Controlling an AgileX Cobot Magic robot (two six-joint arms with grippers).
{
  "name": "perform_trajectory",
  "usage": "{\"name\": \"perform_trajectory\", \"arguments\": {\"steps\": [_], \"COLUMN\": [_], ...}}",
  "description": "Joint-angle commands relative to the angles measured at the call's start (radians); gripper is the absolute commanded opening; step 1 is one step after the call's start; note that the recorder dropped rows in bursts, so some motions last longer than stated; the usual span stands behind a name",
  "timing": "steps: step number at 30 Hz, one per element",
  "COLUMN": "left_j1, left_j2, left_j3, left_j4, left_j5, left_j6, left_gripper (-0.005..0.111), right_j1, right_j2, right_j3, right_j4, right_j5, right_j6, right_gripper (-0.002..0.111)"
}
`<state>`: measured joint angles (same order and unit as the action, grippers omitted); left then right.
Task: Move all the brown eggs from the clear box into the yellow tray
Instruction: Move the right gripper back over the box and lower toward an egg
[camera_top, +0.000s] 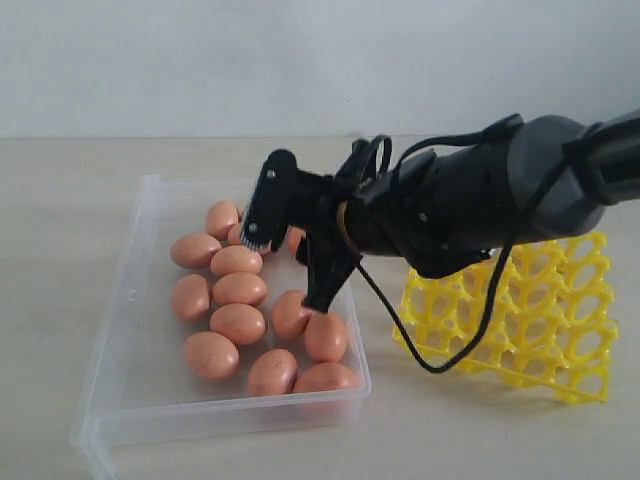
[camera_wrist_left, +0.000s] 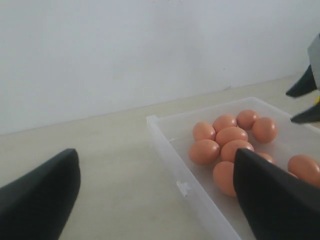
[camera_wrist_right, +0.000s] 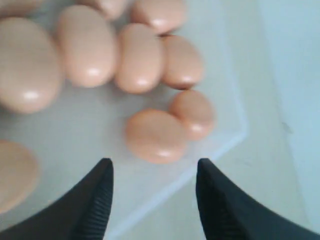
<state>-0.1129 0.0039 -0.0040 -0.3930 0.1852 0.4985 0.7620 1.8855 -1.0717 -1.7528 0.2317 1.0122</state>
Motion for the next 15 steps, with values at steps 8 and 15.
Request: {"name": "perform_trajectory", "arguments": {"steps": [8,15], "left_j1": [-0.002,-0.002], "left_j2": [-0.004,-0.004], "left_j3": [0.004,0.004], "left_j4": [-0.007,-0.007], "left_j5": [-0.007,-0.007], "left_j6": [-0.008,-0.008], "left_gripper": [0.078,0.078], "right_j1": [-0.014,-0.014], "right_j2": [0.009,0.084], "right_j3": [-0.118,-0.148], "right_j4": [0.008,0.008], "right_j5": [-0.285,-0.445], "right_j6": [0.003,0.073], "right_gripper": [0.025,0.042]}}
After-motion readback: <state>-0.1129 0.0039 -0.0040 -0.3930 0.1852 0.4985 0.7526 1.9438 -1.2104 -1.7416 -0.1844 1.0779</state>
